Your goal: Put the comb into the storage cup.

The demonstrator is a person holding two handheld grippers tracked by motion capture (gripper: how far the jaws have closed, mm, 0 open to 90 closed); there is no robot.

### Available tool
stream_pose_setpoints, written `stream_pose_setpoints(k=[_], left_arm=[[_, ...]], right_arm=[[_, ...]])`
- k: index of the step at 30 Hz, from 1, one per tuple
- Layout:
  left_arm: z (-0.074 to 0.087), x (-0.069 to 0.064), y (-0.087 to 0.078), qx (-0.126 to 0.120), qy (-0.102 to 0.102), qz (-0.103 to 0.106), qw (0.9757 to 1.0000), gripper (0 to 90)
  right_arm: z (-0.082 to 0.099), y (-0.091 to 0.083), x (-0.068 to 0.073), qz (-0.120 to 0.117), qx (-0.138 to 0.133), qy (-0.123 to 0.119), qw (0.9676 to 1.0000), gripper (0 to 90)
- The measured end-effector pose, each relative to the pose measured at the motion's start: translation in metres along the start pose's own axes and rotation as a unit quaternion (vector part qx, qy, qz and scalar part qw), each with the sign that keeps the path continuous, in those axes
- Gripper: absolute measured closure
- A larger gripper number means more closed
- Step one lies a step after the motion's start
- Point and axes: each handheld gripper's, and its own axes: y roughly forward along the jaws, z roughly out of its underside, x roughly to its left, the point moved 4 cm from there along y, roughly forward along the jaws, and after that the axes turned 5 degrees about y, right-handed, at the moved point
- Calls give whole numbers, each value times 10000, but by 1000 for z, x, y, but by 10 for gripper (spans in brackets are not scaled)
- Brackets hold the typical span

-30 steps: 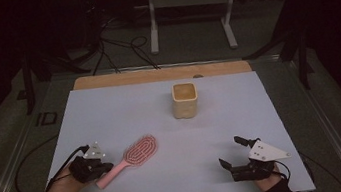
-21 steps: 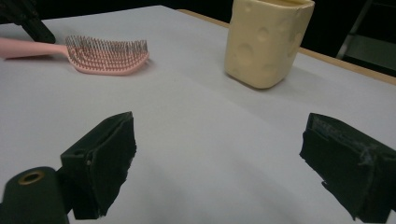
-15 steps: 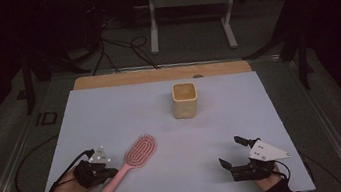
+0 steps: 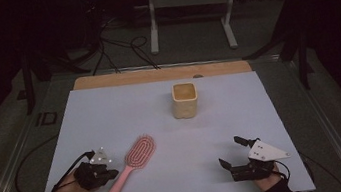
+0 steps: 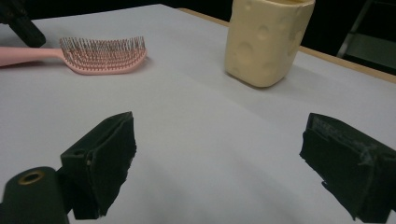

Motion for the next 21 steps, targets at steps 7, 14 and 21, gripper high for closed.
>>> stream_pose_setpoints(k=[7,14,21], left_arm=[[-8,-5,-13,-38,-352,-121,9993,895],[-23,-9,-26,30,-724,-318,9969,795],[-38,-17,-35,87,-796,-307,9963,658]], right_arm=[[0,0,0,4,-5,-11,10000,97],[0,0,0,5,-3,-10,10000,97],[0,1,0,0,15,-9,10000,97]])
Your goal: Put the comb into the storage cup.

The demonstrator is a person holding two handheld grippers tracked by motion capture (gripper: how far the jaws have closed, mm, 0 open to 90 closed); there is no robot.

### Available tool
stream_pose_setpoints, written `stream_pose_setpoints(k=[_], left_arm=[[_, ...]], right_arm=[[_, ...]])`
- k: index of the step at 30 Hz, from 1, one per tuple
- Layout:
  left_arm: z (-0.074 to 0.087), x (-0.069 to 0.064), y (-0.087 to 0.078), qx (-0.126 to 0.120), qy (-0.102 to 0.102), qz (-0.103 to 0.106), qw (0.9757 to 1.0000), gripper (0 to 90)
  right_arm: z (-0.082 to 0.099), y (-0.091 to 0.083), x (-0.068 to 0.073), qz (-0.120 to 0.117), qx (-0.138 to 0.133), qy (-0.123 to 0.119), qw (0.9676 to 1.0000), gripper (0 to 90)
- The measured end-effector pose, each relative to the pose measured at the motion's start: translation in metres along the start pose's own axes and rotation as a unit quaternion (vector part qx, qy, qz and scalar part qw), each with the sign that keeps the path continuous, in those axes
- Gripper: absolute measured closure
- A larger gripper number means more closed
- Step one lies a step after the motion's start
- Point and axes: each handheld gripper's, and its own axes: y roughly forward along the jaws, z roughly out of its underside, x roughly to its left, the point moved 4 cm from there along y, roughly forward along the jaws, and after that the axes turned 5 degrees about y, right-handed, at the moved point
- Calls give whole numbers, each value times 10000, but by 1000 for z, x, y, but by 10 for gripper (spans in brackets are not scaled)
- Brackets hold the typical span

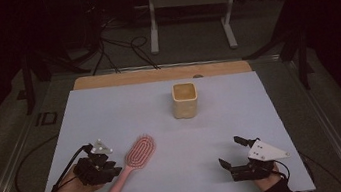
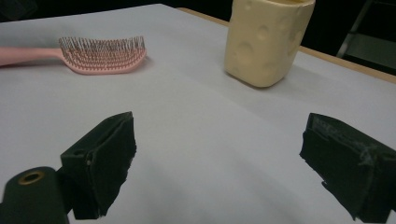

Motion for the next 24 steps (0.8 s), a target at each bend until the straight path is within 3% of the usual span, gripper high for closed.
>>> stream_pose_setpoints(k=[8,11,13,15,16,17,24], left_arm=[[-12,-6,-5,233,74,-117,9996,392],[-15,-7,-4,235,73,-82,9997,341],[-17,-7,-1,325,51,-93,9994,168],[-18,-8,1,361,-2,128,9993,111],[-18,-9,2,386,-21,264,9989,41],[-18,-9,4,395,-49,262,9989,9],[-14,-11,21,582,-106,184,9981,0]], right_arm=[[0,0,1,-3,-10,-14,10000,97],[-1,0,0,-6,-14,-3,10000,97],[0,0,1,-2,-6,-22,10000,97],[-1,0,0,-13,-20,-1,10000,97],[0,0,0,-10,-14,-2,10000,97],[0,0,0,-14,-9,-4,10000,97],[0,0,1,-14,5,-20,10000,97]])
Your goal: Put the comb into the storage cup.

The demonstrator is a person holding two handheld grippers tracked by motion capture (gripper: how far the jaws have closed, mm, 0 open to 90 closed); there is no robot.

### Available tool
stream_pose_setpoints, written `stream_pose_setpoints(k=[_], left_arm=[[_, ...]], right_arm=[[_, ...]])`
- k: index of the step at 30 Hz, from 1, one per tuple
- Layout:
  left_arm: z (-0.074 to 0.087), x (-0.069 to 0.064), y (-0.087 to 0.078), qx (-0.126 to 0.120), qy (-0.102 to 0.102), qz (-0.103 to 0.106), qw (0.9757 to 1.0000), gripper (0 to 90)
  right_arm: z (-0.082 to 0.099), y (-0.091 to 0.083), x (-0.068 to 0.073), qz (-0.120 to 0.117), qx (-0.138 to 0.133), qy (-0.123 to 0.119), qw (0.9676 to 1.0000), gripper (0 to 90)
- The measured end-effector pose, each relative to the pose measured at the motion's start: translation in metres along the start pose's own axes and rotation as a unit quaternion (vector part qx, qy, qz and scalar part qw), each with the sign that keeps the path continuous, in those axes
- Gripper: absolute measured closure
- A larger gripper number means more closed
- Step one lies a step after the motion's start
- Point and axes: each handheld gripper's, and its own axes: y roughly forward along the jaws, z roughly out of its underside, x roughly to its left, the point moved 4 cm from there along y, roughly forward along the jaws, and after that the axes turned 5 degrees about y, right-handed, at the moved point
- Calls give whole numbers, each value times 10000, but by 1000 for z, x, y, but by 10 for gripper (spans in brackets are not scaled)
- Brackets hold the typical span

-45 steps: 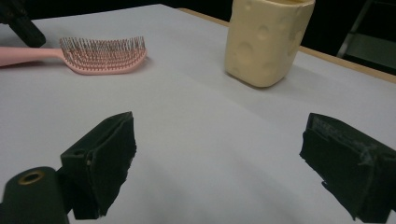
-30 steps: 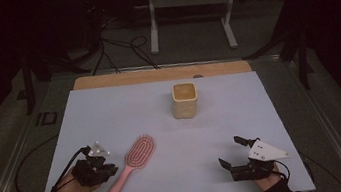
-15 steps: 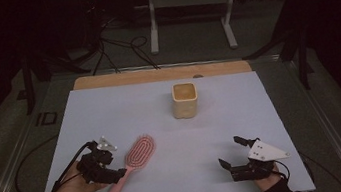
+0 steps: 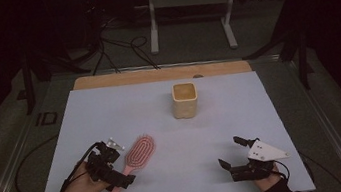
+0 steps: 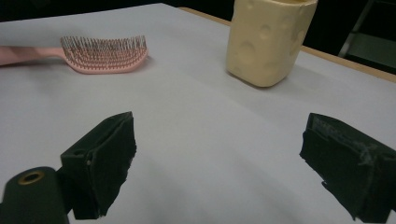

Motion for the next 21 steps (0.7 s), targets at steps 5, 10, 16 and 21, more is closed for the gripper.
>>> stream_pose_setpoints(k=[5,10,16,21], left_arm=[[2,2,13,163,-117,-6,9998,0],[0,4,23,335,-267,6,9991,0],[-5,4,30,592,-218,-81,9980,0],[-8,7,34,826,-195,-96,9963,17]], right_arm=[[1,1,0,4,33,18,10000,97],[1,1,0,3,37,44,10000,97],[1,1,-1,11,40,42,10000,97],[0,1,-1,19,29,28,10000,97]])
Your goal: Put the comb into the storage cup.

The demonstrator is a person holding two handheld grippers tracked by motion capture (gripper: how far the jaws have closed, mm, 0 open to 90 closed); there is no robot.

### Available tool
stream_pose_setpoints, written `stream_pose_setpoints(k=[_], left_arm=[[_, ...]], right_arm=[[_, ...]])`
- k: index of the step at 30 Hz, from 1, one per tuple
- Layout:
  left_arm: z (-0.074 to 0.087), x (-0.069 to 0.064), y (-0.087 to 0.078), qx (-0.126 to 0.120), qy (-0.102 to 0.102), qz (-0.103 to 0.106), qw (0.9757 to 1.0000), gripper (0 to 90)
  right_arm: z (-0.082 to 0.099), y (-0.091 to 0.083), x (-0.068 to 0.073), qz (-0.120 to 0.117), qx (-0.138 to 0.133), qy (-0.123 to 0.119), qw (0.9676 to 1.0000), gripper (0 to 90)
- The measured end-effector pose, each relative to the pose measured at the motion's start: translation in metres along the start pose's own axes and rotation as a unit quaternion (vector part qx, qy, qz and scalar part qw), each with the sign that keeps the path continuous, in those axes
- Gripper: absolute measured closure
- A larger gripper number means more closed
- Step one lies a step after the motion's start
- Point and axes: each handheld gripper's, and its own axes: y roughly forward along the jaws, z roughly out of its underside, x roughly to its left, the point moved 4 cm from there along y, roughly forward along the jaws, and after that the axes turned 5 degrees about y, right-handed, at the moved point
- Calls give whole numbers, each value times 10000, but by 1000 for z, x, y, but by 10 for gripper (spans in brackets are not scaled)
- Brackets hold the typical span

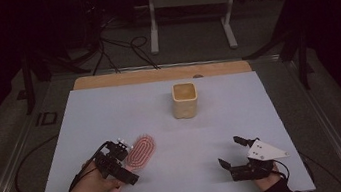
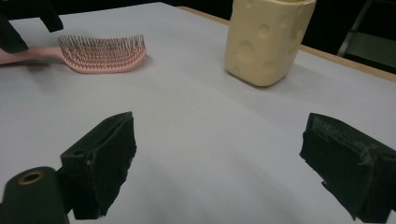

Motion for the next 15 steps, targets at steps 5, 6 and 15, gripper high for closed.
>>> stream_pose_setpoints(k=[5,6,15], left_arm=[[-3,3,1,124,-63,50,9999,52],[-4,4,2,123,-112,79,9998,53],[-7,3,6,112,-190,46,9997,221]], right_arm=[[0,0,0,-4,-11,14,10000,97],[0,0,0,-6,8,19,10000,97],[-1,0,0,-4,-32,15,10000,97]])
